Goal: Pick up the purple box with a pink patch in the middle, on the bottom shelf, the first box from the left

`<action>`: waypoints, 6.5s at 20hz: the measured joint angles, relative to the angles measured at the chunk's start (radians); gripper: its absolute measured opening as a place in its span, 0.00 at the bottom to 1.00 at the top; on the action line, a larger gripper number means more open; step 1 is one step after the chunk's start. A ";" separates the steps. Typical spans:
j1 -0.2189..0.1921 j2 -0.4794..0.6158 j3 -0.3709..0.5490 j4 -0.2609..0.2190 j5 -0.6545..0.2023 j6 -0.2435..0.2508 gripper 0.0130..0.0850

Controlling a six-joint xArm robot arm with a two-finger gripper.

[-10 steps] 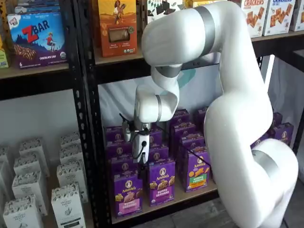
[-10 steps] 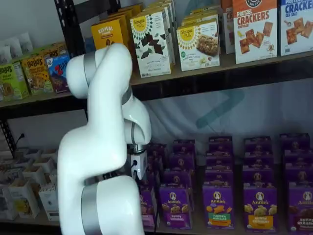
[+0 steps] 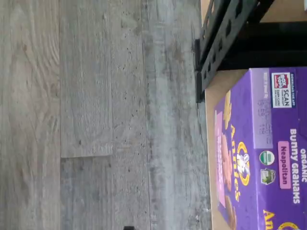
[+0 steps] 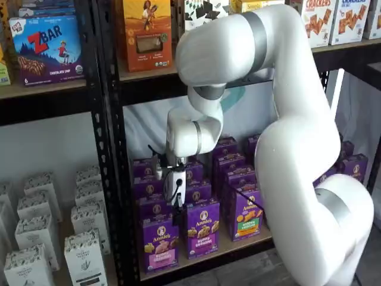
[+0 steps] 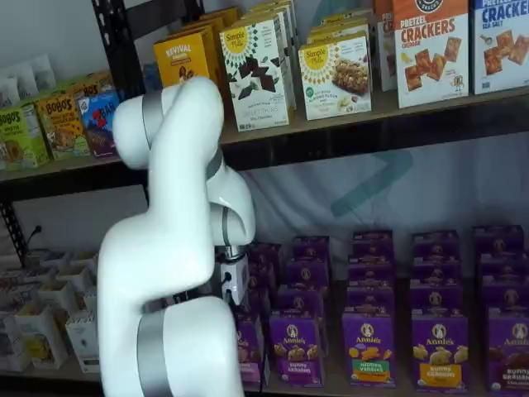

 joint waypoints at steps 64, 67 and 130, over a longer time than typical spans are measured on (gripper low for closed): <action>0.007 0.358 -0.339 -0.014 -0.043 0.017 1.00; 0.008 0.365 -0.349 -0.021 -0.035 0.025 1.00; 0.016 0.353 -0.322 -0.054 -0.048 0.061 0.28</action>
